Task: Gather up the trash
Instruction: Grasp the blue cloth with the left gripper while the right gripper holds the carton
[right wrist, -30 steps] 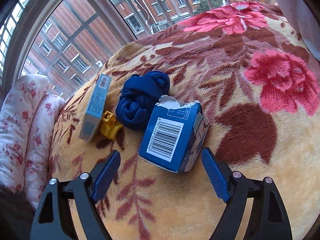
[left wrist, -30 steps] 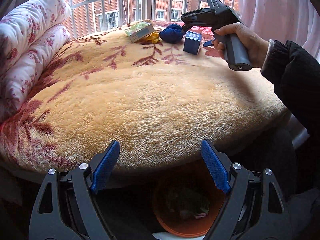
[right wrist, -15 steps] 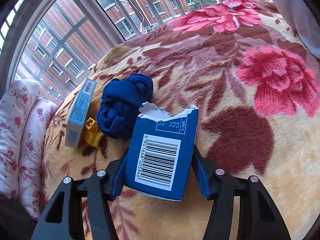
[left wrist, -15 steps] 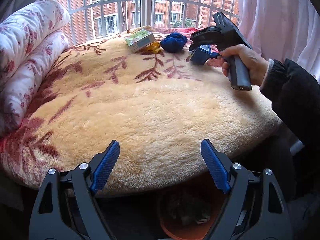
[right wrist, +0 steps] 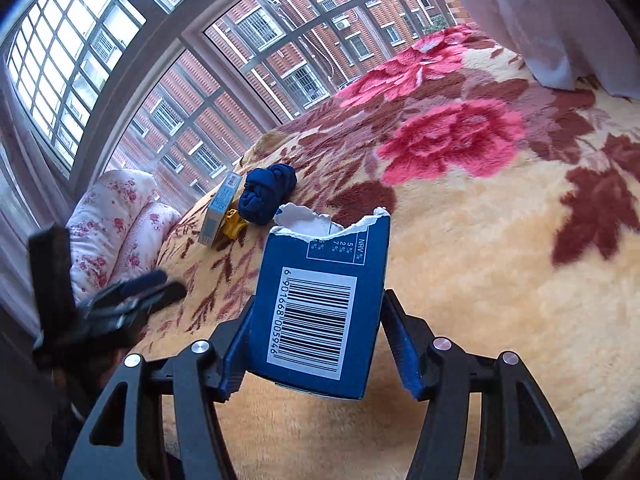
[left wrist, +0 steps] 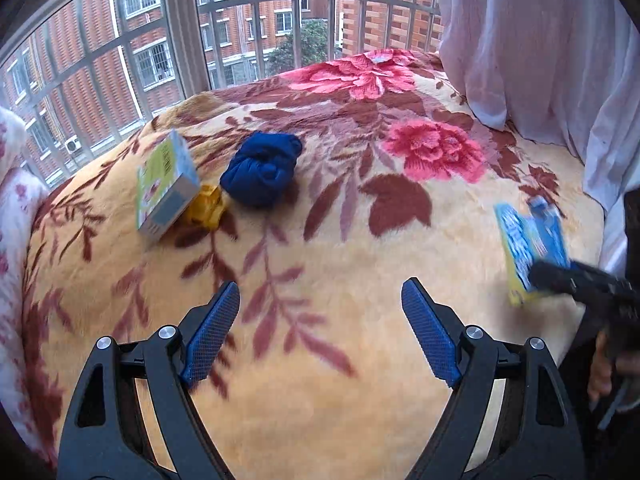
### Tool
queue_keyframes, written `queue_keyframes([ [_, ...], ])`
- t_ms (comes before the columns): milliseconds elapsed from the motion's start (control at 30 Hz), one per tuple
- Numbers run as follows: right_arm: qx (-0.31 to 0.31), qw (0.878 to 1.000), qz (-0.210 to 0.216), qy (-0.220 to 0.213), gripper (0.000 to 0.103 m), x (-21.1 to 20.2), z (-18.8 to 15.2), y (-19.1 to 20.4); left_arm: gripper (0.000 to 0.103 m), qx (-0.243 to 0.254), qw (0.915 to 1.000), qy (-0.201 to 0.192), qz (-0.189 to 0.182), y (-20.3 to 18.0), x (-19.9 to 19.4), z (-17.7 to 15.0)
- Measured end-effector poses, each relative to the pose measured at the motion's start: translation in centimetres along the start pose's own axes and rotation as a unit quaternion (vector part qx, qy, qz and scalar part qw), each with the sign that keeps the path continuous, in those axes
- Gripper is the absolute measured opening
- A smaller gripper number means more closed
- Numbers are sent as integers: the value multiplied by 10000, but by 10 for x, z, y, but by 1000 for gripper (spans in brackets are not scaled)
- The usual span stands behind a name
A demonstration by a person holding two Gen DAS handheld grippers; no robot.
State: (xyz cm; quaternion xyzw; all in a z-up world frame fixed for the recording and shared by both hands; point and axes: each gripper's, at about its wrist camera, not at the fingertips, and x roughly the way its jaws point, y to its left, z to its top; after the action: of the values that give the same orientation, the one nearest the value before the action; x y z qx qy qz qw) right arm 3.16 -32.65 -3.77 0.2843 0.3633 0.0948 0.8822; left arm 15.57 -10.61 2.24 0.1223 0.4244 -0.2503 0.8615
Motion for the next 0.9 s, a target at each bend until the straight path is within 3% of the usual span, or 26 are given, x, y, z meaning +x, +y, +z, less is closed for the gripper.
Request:
queue_keyframes([
  [167,-4,9997,27,-225,60,-26,-10,-14,81,186,9986,367,344,11,46,65],
  [333,-32,9985,-33,-545,60,-41,-10,-25,81,269,9945,889,477,26,91,95],
  [500,0,9983,42,-580,60,-40,-7,-32,81,501,9874,1245,843,35,128,104],
  [767,0,9984,77,-552,60,-33,-7,-34,81,228,9833,1434,1100,54,166,110],
  [800,10,9984,80,-553,60,-32,-7,-35,79,214,9835,1418,1103,54,168,108],
  [833,15,9984,82,-557,60,-32,-7,-35,67,216,9833,1404,1142,54,170,106],
  [900,-6,9982,52,-592,60,-34,-7,-35,62,232,9828,1368,1219,52,172,104],
])
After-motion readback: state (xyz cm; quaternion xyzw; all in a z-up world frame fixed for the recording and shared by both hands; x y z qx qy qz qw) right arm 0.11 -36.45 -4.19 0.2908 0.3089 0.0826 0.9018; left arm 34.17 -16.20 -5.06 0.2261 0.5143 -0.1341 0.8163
